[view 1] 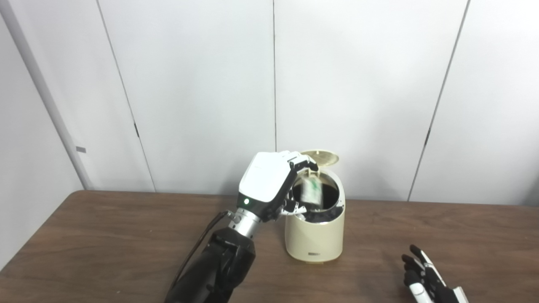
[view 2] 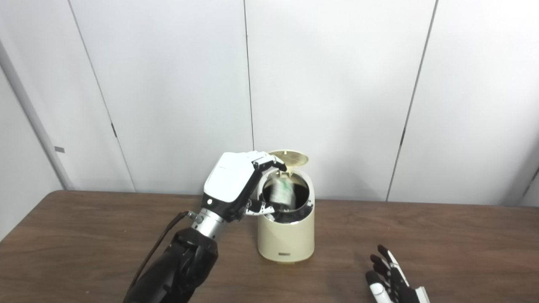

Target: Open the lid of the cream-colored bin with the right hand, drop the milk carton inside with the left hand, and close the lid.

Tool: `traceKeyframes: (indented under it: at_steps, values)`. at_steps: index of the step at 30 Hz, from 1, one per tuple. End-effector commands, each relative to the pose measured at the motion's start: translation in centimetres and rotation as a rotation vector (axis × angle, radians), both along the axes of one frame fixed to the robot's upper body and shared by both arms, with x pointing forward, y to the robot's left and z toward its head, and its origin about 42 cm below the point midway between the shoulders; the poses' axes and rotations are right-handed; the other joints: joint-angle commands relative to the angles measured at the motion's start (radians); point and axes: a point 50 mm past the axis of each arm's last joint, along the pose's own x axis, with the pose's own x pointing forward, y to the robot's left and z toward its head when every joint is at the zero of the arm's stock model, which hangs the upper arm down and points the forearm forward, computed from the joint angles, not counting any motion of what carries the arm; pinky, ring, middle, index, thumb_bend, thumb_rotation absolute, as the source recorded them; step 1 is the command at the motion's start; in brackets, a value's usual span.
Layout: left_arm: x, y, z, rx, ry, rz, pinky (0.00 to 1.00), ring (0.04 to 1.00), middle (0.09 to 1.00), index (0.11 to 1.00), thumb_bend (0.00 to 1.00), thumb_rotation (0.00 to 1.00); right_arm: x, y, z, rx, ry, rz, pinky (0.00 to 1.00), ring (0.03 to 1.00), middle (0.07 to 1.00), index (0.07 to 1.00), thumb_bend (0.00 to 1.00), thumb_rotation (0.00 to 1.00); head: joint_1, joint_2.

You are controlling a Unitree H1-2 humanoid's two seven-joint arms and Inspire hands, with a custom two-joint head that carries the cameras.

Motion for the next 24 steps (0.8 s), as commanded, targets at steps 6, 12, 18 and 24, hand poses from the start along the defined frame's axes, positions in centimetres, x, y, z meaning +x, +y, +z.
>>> traceKeyframes:
  at_steps: [6,12,18,24]
  values:
    - [0.3,0.0,2.8,0.009,-0.065,0.002,0.56,0.663,0.696,0.692,1.00,0.06,0.6,0.0,1.4,0.000,-0.070,0.014,0.81,0.884,0.878,0.938,0.50,0.87,0.002,0.000]
    - [0.1,0.0,2.8,-0.027,-0.079,-0.025,0.55,0.641,0.668,0.654,0.98,0.01,0.7,-0.2,1.3,0.004,-0.067,0.013,0.82,0.887,0.881,0.944,0.49,0.87,0.001,-0.001]
    - [-0.2,0.4,2.9,-0.205,-0.113,-0.115,0.41,0.438,0.525,0.496,0.50,0.00,0.7,-0.2,1.2,0.009,-0.069,0.013,0.82,0.889,0.882,0.941,0.51,0.88,0.001,-0.001]
    - [-1.0,1.3,3.9,-0.329,-0.118,-0.197,0.36,0.419,0.504,0.479,0.48,0.00,0.6,-0.3,1.2,-0.004,-0.072,0.013,0.82,0.891,0.887,0.948,0.49,0.88,-0.004,0.005]
